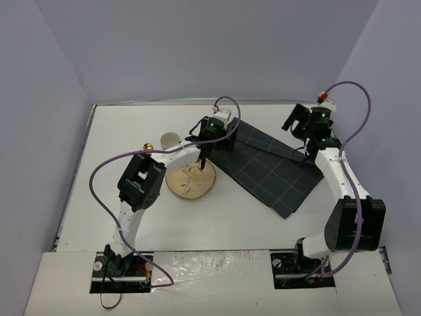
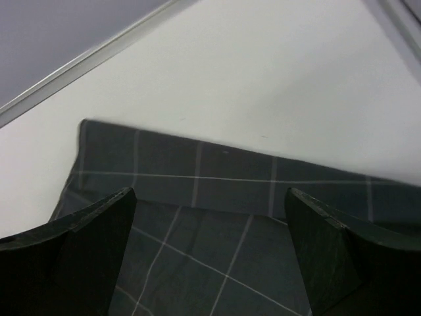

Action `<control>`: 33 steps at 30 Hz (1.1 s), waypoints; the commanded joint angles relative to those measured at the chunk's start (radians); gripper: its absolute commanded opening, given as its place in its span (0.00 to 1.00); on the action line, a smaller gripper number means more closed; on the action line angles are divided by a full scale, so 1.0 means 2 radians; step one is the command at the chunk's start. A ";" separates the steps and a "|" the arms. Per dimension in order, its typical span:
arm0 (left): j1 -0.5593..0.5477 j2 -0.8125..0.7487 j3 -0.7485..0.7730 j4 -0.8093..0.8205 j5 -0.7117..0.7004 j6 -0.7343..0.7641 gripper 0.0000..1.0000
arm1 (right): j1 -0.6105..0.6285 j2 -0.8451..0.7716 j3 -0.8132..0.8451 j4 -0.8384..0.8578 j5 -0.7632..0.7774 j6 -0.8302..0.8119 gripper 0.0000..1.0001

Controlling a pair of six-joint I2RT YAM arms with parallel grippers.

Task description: Set the dinner table for one person

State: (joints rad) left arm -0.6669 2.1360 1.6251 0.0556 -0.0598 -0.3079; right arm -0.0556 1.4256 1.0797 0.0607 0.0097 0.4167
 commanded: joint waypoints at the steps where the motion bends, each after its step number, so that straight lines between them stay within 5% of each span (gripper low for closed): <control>1: 0.004 0.010 0.036 -0.056 -0.020 -0.031 0.95 | 0.049 0.045 0.054 0.018 -0.067 -0.123 0.93; 11: 0.002 0.022 0.026 -0.092 -0.033 -0.042 0.69 | 0.084 0.201 0.131 0.038 -0.251 -0.130 0.97; 33: 0.002 0.028 0.007 -0.105 -0.030 -0.058 0.68 | 0.104 0.317 0.111 0.118 -0.343 -0.029 0.99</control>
State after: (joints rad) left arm -0.6647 2.2250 1.6436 -0.0975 -0.1215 -0.3950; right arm 0.1467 2.0388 1.2881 0.2335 -0.6325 0.3148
